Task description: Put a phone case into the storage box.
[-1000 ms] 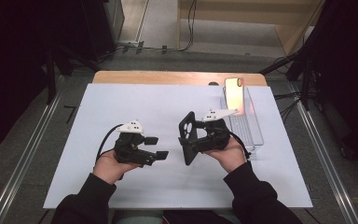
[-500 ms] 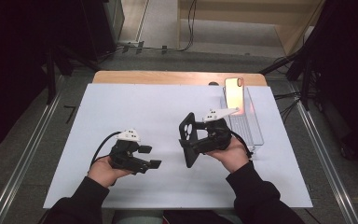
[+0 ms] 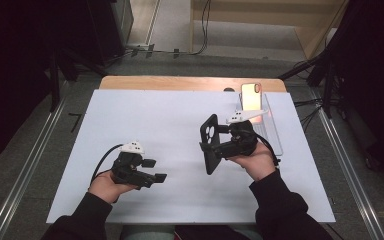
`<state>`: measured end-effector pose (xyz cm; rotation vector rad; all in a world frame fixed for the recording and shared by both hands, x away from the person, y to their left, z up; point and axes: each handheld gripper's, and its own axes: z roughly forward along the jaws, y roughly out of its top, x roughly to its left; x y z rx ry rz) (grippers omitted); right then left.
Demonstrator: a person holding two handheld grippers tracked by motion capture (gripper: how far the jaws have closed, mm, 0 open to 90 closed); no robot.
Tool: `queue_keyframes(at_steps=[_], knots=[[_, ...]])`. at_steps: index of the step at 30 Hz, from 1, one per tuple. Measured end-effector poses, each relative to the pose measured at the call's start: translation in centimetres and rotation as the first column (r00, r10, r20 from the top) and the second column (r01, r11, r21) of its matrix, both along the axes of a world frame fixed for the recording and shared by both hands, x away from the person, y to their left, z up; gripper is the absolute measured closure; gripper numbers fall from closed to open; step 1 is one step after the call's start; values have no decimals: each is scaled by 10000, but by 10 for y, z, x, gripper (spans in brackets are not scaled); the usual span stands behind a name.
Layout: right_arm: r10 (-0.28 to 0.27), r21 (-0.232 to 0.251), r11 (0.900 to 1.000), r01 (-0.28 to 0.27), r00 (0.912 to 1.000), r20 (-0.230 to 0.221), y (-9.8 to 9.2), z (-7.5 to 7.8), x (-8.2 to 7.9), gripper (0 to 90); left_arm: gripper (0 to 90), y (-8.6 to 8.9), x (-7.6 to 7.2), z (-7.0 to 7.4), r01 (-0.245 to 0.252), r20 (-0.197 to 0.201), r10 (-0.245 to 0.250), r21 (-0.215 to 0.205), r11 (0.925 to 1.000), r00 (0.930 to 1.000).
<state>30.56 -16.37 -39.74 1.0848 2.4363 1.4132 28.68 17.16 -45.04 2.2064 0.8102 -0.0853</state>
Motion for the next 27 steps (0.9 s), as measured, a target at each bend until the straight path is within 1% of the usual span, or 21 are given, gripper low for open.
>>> queue_keyframes(at_steps=[6,7,11,12,14,15,18,22,25,27], knots=[[-208,183,9996,207,9998,41,-11,11,1,118,277,6,-3,-1,-229,-30,229,26,9997,9997],[-241,223,9995,240,9997,34,-13,12,1,118,276,7,-3,-1,-245,-46,245,-33,9997,9997],[-426,214,9989,424,9991,83,-19,18,3,118,277,10,-5,-1,-445,-141,444,-22,9990,9989],[-466,262,9986,464,9989,81,-21,19,4,118,277,11,-5,-1,-497,-125,497,6,9988,9987],[-598,294,9978,595,9982,89,-25,21,6,118,277,12,-5,-1,-574,-213,575,52,9983,9981],[-652,290,9975,648,9978,121,-27,22,7,118,277,13,-6,-1,-605,-245,606,31,9982,9979],[-832,372,9959,826,9964,154,-33,25,9,118,276,15,-6,-1,-646,-414,636,-211,9977,9971],[-1169,393,9925,1159,9929,231,-40,29,12,118,276,18,-8,0,-825,-349,817,-222,9963,9960],[-1377,600,9889,1362,9902,220,-46,29,15,118,276,20,-9,0,-973,-301,970,-106,9952,9948],[-1638,640,9847,1619,9862,252,-50,30,16,119,276,21,-10,0,-1018,-319,1012,-169,9947,9943]])
